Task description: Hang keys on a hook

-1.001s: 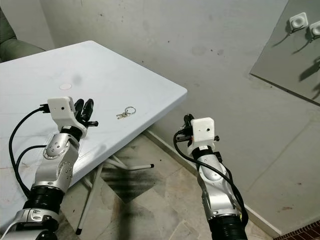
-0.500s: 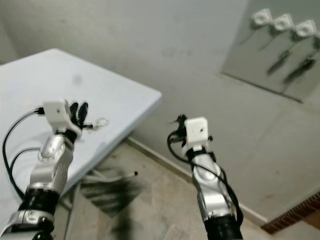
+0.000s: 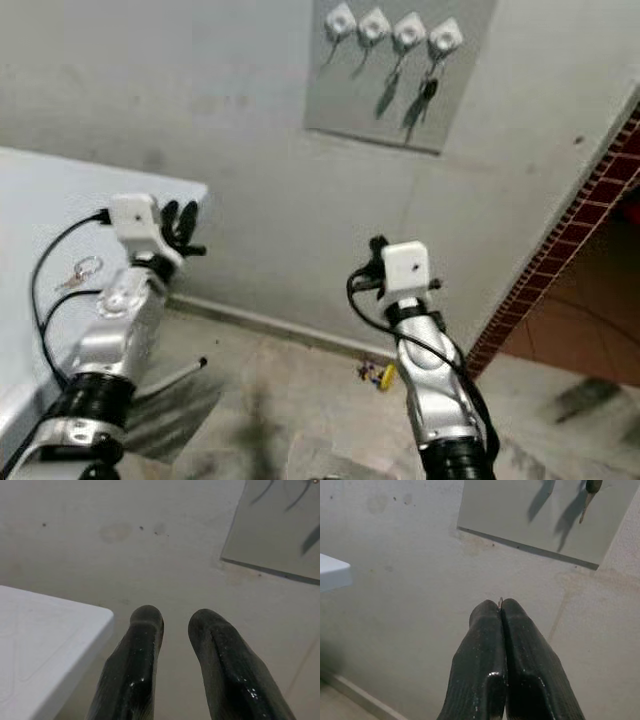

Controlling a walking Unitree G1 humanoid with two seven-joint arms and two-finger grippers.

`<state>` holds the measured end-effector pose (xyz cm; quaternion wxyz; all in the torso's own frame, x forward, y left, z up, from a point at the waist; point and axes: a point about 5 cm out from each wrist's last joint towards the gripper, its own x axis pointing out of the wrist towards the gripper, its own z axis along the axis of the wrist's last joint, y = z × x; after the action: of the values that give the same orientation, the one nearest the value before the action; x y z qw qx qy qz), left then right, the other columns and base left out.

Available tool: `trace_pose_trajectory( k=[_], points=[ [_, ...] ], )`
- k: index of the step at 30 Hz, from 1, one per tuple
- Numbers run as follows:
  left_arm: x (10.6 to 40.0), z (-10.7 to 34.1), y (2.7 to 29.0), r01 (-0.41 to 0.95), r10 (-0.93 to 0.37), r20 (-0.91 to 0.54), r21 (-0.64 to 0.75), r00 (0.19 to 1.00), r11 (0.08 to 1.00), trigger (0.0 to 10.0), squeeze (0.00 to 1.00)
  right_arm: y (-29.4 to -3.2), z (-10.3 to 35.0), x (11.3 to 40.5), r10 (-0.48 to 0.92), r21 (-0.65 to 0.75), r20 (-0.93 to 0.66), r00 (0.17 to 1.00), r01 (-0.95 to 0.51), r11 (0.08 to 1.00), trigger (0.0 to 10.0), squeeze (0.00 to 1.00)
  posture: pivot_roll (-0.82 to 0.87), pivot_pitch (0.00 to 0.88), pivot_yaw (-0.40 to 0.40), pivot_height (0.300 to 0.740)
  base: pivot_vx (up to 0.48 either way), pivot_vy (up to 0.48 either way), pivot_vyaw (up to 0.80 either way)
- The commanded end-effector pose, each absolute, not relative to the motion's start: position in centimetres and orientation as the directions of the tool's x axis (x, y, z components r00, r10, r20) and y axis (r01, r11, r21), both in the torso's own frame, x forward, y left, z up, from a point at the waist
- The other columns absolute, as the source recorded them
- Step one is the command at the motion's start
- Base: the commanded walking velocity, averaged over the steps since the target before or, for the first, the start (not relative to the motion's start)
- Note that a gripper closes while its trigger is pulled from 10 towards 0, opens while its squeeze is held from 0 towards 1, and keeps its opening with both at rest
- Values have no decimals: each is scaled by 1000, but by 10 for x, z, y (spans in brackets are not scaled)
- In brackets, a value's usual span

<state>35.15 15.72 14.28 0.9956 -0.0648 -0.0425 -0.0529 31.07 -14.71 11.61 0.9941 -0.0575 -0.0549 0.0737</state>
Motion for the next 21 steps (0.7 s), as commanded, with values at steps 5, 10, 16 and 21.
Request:
trace_pose_trajectory(
  k=[5,10,16,21],
  points=[
    [351,145,163,101,-90,90,-123,992,987,10000,0,-144,123,312,166,-130,123,979,-150,980,10000,0,-79,0,-38,740,0,0,0],
    [351,144,163,96,-85,84,-139,993,986,10000,0,-145,123,311,165,-136,122,979,-148,980,10000,0,-80,0,-38,740,0,0,0],
    [352,145,165,89,-77,84,-152,994,984,10000,0,-145,123,311,166,-137,117,979,-150,979,10000,0,-80,0,-40,740,0,0,0],
    [352,144,167,83,-70,82,-162,994,983,10000,0,-145,123,311,166,-135,117,979,-150,979,10000,0,-80,0,-39,740,0,0,0]
  ],
)
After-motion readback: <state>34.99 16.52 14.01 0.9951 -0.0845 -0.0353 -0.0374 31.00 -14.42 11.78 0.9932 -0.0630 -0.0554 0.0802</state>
